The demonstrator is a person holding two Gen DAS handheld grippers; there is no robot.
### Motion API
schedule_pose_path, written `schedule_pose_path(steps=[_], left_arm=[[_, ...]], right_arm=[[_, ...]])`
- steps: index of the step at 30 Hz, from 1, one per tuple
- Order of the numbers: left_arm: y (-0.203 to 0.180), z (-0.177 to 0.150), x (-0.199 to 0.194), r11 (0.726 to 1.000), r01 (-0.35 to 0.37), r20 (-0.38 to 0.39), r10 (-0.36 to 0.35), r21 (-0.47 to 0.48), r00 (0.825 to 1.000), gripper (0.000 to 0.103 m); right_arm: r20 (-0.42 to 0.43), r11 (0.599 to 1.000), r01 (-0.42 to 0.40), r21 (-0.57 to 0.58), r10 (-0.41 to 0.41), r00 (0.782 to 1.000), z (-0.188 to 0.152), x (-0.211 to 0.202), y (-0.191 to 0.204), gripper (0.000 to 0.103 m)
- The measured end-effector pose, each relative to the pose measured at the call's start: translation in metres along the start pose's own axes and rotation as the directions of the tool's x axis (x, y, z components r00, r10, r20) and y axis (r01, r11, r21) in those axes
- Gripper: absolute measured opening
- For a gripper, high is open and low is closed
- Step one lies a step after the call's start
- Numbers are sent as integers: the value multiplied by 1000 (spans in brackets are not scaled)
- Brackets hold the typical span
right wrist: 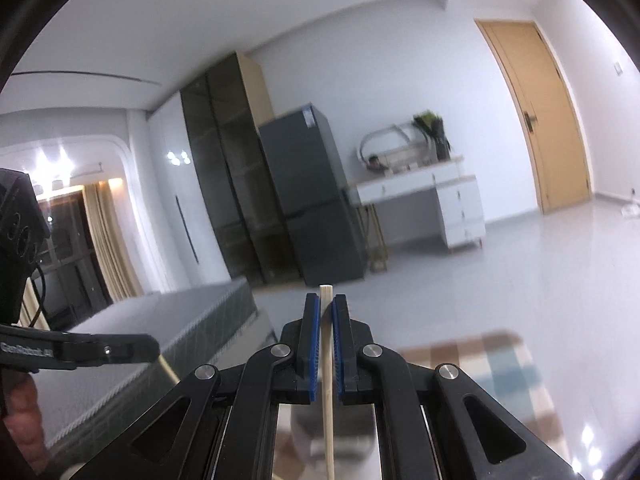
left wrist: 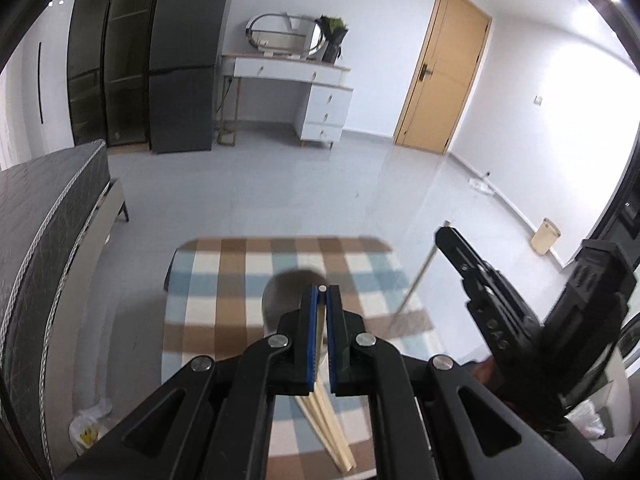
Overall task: Organize utensils
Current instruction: 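Lift both held chopsticks and carry them above the grey utensil holder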
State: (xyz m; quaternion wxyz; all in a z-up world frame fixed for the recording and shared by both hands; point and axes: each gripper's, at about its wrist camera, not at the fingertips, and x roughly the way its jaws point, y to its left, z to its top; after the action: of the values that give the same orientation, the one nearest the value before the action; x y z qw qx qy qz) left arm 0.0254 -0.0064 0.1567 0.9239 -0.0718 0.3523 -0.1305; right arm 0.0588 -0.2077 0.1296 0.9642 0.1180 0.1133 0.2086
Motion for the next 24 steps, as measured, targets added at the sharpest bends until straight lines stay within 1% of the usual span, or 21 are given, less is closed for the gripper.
schedule_pose_path(steps=[1, 4, 8, 10, 12, 16, 19, 20, 22, 24], left_arm=[[1, 8, 2, 1000, -6, 10, 6, 5, 1000, 0], [6, 26, 12, 1000, -17, 28, 17, 12, 999, 0], [16, 41, 30, 1000, -18, 31, 18, 0, 999, 0], [23, 48, 44, 1000, -20, 28, 20, -2, 999, 0], [27, 49, 50, 1000, -22, 26, 22, 0, 999, 0], [34, 49, 75, 1000, -28, 12, 28, -2, 1000, 0], [35, 41, 94, 999, -47, 10, 47, 15, 999, 0], [35, 38, 98, 999, -42, -1, 42, 19, 999, 0], [35, 31, 103, 998, -56, -18, 56, 21, 998, 0], [36, 26, 106, 999, -47, -25, 48, 24, 999, 0]], right_arm=[[24, 1000, -6, -11, 7, 1000, 9, 8, 2, 6], [52, 999, -20, -37, 22, 998, 23, 34, 6, 6], [59, 998, -35, -42, 38, 998, 26, 65, 7, 6], [49, 998, -39, -40, 41, 998, 22, 80, 6, 6], [38, 999, -39, -38, 40, 998, 13, 95, 3, 6], [5, 999, -33, -28, 33, 999, -7, 117, -7, 6], [-16, 999, -34, -19, 33, 999, -22, 127, -17, 6], [-18, 999, -39, -17, 39, 999, -26, 128, -20, 6], [-29, 998, -56, -8, 56, 998, -32, 131, -24, 6], [-41, 998, -61, -16, 60, 997, -38, 131, -25, 6]])
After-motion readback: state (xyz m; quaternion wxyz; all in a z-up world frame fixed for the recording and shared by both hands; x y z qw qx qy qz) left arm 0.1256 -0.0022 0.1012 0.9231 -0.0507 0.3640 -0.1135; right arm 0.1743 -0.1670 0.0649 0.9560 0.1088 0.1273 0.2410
